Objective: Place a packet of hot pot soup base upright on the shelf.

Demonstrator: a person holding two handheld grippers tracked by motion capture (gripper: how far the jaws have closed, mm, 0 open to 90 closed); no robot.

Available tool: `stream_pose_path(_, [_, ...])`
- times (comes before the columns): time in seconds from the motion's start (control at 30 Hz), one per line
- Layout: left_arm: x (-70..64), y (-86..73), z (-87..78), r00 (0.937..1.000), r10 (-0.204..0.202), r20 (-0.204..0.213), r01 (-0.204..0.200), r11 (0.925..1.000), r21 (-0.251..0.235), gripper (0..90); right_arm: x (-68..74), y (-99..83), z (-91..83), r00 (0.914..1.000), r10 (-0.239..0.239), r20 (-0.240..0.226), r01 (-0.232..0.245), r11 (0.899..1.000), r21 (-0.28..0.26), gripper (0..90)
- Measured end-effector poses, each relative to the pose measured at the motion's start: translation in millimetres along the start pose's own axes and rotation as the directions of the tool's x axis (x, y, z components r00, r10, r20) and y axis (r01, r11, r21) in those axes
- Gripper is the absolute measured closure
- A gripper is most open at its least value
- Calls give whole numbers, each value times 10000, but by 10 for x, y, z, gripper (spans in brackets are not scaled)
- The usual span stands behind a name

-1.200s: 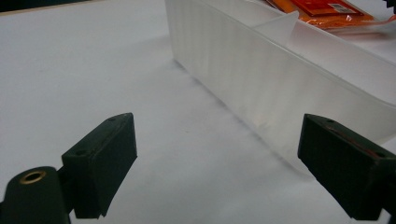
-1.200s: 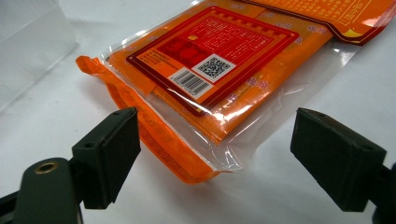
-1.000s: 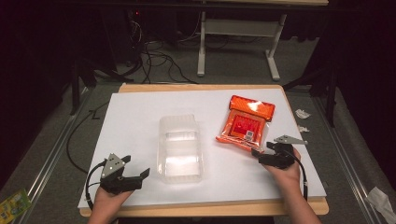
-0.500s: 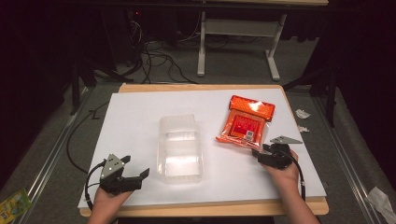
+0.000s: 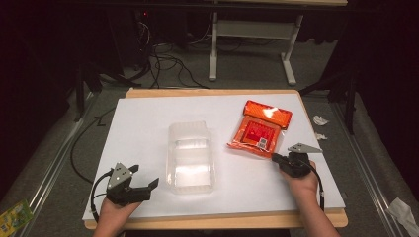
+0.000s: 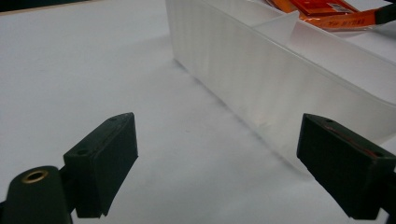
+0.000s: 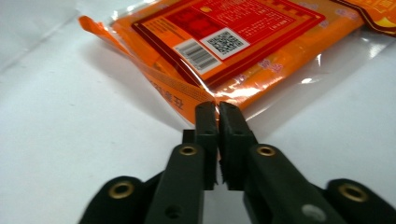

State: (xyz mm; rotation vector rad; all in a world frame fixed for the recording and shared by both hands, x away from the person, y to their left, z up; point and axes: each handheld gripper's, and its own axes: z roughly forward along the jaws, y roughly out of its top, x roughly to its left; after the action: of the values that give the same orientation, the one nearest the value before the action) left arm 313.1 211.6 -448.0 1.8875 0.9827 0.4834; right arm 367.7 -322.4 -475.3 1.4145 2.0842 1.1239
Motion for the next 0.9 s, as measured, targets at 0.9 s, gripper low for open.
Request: stream_pose_path(0.9, [19, 1, -90, 9998, -210, 72, 212, 9993, -312, 133, 651, -366, -548, 9801, -1049, -1686, 1186, 9902, 732, 900])
